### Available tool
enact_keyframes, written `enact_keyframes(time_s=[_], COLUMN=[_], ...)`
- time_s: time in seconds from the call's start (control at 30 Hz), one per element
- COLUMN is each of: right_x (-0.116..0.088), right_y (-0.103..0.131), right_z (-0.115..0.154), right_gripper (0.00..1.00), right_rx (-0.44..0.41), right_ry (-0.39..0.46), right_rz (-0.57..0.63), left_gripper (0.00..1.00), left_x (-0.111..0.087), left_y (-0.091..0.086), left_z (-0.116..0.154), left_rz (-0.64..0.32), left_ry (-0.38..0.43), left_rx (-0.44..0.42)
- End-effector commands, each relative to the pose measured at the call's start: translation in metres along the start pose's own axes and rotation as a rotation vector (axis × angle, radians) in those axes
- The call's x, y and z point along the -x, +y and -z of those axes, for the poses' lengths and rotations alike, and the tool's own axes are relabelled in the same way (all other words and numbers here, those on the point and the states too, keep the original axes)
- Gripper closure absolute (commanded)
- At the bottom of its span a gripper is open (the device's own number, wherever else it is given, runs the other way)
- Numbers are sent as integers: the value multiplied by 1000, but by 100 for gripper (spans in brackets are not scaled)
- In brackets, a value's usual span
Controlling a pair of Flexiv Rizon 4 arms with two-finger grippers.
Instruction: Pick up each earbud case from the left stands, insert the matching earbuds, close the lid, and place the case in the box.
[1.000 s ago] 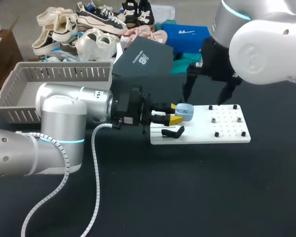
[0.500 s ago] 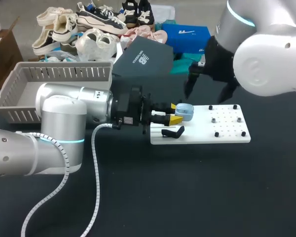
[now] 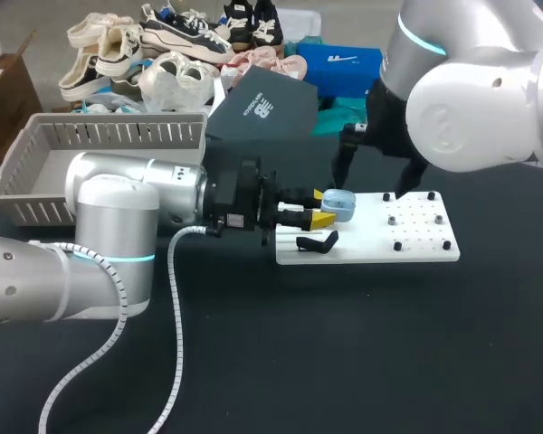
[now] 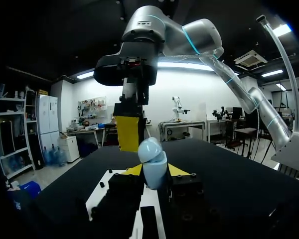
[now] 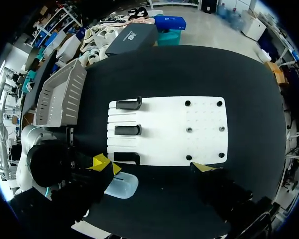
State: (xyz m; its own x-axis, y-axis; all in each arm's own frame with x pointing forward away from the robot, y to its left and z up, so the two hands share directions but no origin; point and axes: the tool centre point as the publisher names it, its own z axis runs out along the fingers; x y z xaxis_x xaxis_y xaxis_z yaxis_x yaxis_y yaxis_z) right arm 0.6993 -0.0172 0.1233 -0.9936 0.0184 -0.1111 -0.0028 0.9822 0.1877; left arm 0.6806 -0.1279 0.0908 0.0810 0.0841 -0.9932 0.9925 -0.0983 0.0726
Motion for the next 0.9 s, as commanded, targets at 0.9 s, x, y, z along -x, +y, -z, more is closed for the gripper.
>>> enact_keyframes(time_s=[0.9], right_x=[-23], right_y=[-42], right_z=[48], right_gripper=[0], right_rx=[243], right_ry=[-256], right_rz=[163], left_gripper=[100], left_x=[51], left_y=[-17], left_z=[113], left_rz=[13], left_ry=[121], left_rx=[247])
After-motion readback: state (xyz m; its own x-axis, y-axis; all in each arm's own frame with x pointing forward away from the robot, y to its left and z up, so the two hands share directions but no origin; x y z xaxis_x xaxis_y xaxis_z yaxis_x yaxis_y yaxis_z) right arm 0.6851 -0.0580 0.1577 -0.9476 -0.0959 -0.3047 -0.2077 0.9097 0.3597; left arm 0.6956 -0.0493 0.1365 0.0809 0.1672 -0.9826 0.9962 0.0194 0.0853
